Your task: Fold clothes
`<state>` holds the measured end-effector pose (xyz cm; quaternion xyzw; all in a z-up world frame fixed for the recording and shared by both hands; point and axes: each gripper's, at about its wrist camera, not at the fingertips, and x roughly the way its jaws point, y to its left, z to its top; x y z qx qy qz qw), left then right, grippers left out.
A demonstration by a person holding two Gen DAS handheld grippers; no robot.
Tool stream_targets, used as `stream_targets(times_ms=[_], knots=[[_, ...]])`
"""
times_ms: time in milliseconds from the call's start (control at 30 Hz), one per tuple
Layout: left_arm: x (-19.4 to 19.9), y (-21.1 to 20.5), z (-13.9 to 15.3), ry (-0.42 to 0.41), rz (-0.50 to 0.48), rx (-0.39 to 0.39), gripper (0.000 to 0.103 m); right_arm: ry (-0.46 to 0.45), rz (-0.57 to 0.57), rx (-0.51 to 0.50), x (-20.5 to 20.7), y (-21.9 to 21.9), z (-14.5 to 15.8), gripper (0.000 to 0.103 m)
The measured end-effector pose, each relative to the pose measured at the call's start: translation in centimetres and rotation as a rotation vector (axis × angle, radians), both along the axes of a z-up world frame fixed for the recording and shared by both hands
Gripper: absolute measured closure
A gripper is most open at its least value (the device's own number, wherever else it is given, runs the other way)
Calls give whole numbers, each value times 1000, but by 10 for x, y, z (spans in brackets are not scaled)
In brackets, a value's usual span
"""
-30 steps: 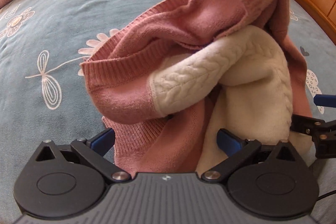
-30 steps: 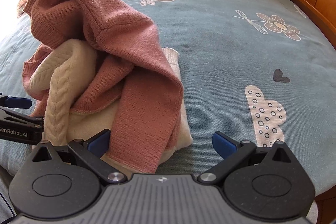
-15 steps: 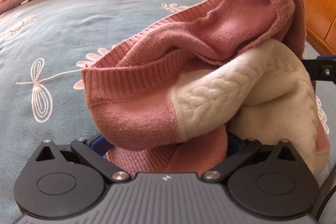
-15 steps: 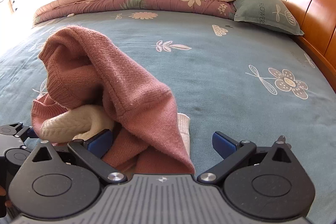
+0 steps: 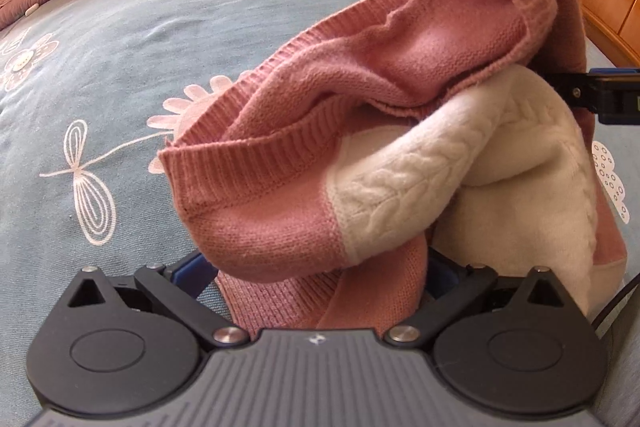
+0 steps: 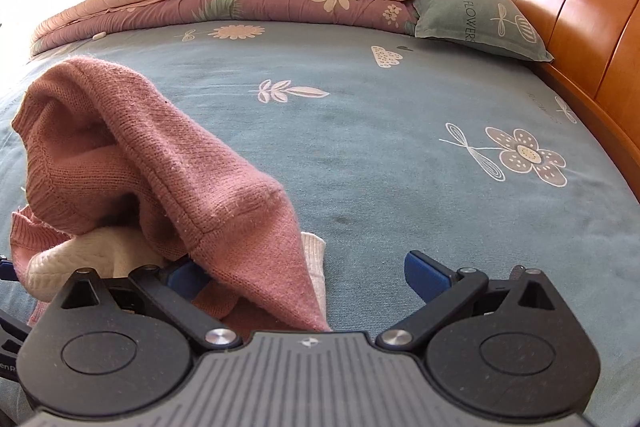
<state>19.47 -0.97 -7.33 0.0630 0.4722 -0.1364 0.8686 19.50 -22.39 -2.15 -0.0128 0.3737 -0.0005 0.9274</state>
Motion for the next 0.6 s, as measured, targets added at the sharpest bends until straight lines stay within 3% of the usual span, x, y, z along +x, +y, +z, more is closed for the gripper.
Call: stream_targets(times_ms=[233, 367, 600], knots=[[-17, -6, 15, -30, -17, 8, 1, -55, -44, -21, 4, -1, -7, 0], [-29, -4, 26, -48, -17, 12, 1, -122, -202, -91, 3, -32, 0, 0], [-35, 4, 38, -75, 4, 10, 1, -65, -304, -112, 14, -100, -11, 0]])
